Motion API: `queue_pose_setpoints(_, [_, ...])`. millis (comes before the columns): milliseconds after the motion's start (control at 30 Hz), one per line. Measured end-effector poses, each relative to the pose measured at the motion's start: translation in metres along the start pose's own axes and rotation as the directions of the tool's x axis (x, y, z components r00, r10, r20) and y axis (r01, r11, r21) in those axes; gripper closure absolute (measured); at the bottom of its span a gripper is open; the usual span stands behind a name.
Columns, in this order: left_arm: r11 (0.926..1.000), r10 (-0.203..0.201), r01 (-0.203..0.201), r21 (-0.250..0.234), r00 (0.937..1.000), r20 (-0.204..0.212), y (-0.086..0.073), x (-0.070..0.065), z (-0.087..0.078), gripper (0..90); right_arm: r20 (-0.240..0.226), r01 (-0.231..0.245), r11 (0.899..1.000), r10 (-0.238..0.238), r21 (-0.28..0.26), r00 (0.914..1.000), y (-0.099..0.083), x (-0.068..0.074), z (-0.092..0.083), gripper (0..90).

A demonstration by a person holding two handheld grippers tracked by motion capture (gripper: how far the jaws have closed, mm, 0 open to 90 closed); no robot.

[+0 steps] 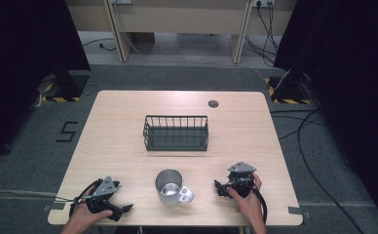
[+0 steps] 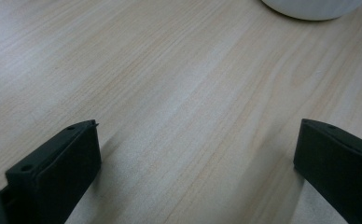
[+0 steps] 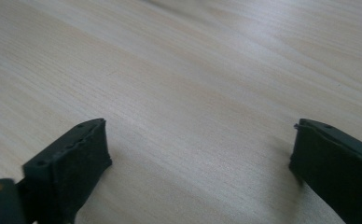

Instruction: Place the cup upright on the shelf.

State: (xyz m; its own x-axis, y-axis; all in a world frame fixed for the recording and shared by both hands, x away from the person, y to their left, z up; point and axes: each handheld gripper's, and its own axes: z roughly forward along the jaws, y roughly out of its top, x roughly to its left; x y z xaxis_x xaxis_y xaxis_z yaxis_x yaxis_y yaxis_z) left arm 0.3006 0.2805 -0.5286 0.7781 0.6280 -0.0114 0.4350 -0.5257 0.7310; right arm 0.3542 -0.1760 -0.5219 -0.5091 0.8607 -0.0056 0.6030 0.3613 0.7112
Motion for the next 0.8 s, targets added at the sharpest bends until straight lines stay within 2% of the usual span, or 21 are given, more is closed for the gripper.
queue_pose_setpoints(100, [1.0000, 0.000, 0.000, 0.000, 1.0000, 0.000, 0.000, 0.000, 0.000, 0.0, 0.005, -0.005, 1.000, 0.005, -0.029, 1.0000, -0.002, 0.000, -0.003, 16.3])
queue_pose_setpoints(167, [1.0000, 0.000, 0.000, 0.000, 1.0000, 0.000, 0.000, 0.000, 0.000, 0.0, 0.004, -0.015, 0.999, 0.016, -0.033, 0.9999, -0.002, 0.001, -0.004, 15.1])
queue_pose_setpoints(300, [1.0000, 0.000, 0.000, 0.000, 1.0000, 0.000, 0.000, 0.000, 0.000, 0.0, -0.008, 0.000, 0.999, 0.000, -0.038, 1.0000, -0.005, 0.003, -0.007, 15.4])
queue_pose_setpoints(367, [1.0000, 0.000, 0.000, 0.000, 1.0000, 0.000, 0.000, 0.000, 0.000, 0.0, -0.022, 0.011, 0.999, -0.012, -0.051, 0.9997, -0.006, 0.007, -0.012, 15.4])
queue_pose_setpoints(400, [1.0000, 0.000, 0.000, 0.000, 1.0000, 0.000, 0.000, 0.000, 0.000, 0.0, -0.049, 0.034, 0.996, -0.038, -0.077, 0.9981, -0.007, 0.013, -0.019, 15.3])
queue_pose_setpoints(467, [1.0000, 0.000, 0.000, 0.000, 1.0000, 0.001, 0.000, 0.000, 0.000, 0.0, -0.053, 0.042, 0.996, -0.046, -0.084, 0.9975, -0.007, 0.014, -0.020, 15.3])
queue_pose_setpoints(533, [1.0000, 0.001, -0.001, 0.000, 1.0000, 0.001, 0.000, 0.000, 0.000, 0.0, -0.078, 0.074, 0.991, -0.083, -0.114, 0.9935, -0.010, 0.027, -0.031, 15.3])
queue_pose_setpoints(667, [1.0000, 0.001, -0.001, 0.000, 1.0000, 0.001, 0.000, 0.000, 0.000, 0.0, -0.100, 0.119, 0.983, -0.134, -0.140, 0.9860, -0.010, 0.041, -0.040, 15.3])
queue_pose_setpoints(700, [1.0000, 0.001, -0.001, 0.000, 1.0000, 0.001, 0.000, 0.000, 0.000, 0.0, -0.100, 0.119, 0.983, -0.134, -0.140, 0.9860, -0.010, 0.041, -0.040, 15.3])
queue_pose_setpoints(733, [1.0000, 0.000, 0.000, 0.000, 1.0000, 0.001, 0.000, 0.000, 0.000, 0.0, -0.122, 0.144, 0.977, -0.164, -0.157, 0.9789, -0.007, 0.050, -0.044, 15.3])
queue_pose_setpoints(800, [1.0000, 0.000, 0.000, 0.000, 1.0000, 0.001, 0.000, 0.000, 0.000, 0.0, -0.145, 0.164, 0.971, -0.190, -0.172, 0.9711, -0.004, 0.057, -0.047, 15.2])
